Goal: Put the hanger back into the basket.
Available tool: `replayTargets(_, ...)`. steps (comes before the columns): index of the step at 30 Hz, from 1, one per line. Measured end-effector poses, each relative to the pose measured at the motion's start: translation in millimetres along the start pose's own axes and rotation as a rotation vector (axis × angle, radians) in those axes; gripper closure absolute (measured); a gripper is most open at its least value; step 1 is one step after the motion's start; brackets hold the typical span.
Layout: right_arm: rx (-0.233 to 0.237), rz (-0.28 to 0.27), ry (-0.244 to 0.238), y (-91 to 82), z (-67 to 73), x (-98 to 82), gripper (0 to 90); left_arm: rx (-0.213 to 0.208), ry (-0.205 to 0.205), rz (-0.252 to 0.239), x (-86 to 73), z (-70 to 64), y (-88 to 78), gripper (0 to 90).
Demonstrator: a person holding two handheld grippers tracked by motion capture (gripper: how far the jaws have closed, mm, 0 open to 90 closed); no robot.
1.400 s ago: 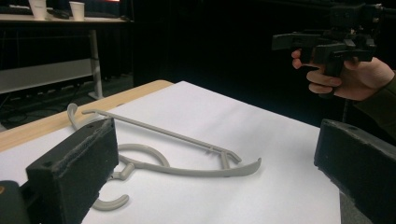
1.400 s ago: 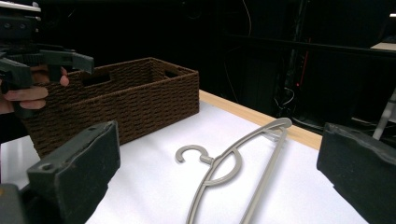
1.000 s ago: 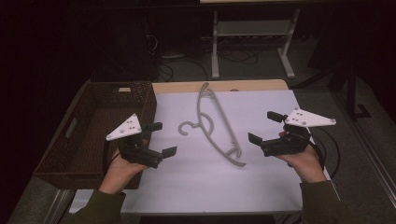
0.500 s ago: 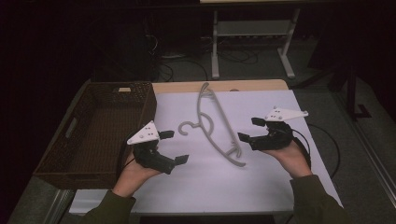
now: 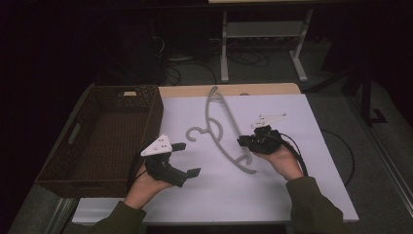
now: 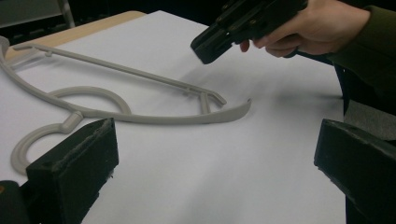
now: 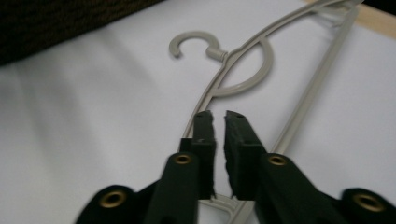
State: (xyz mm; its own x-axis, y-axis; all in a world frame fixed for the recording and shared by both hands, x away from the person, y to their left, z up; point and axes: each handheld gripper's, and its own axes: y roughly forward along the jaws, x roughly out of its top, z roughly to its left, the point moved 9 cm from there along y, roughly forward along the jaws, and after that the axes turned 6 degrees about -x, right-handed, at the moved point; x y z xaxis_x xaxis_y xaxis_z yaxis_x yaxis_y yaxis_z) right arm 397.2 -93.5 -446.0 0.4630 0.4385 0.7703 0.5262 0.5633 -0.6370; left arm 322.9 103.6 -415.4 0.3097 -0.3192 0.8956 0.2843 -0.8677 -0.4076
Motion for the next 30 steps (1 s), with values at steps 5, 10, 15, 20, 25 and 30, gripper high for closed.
replayTargets(5,0.024,0.052,-0.015,15.4,1.3,-8.5,89.4,-0.006,0.003,0.008,-3.6,0.6,2.0,0.0)
replayTargets(10,0.042,0.135,-0.053,34.1,7.4,-24.0,89.5,-0.012,0.004,0.018,-6.9,0.4,4.8,0.0)
replayTargets(15,0.060,0.207,-0.092,49.7,17.0,-37.8,89.5,-0.010,-0.003,0.014,-7.6,0.6,4.4,0.0)
replayTargets(20,0.105,0.209,-0.089,51.8,28.4,-38.7,89.6,-0.006,-0.005,0.019,-8.4,1.8,4.4,0.0)
replayTargets(25,0.176,0.212,-0.105,53.7,51.0,-38.7,89.6,-0.007,-0.002,0.017,-7.5,2.1,3.4,0.0)
replayTargets(30,0.256,0.204,-0.185,58.9,77.0,-39.7,89.6,-0.010,-0.008,0.015,-7.4,1.9,3.4,0.0)
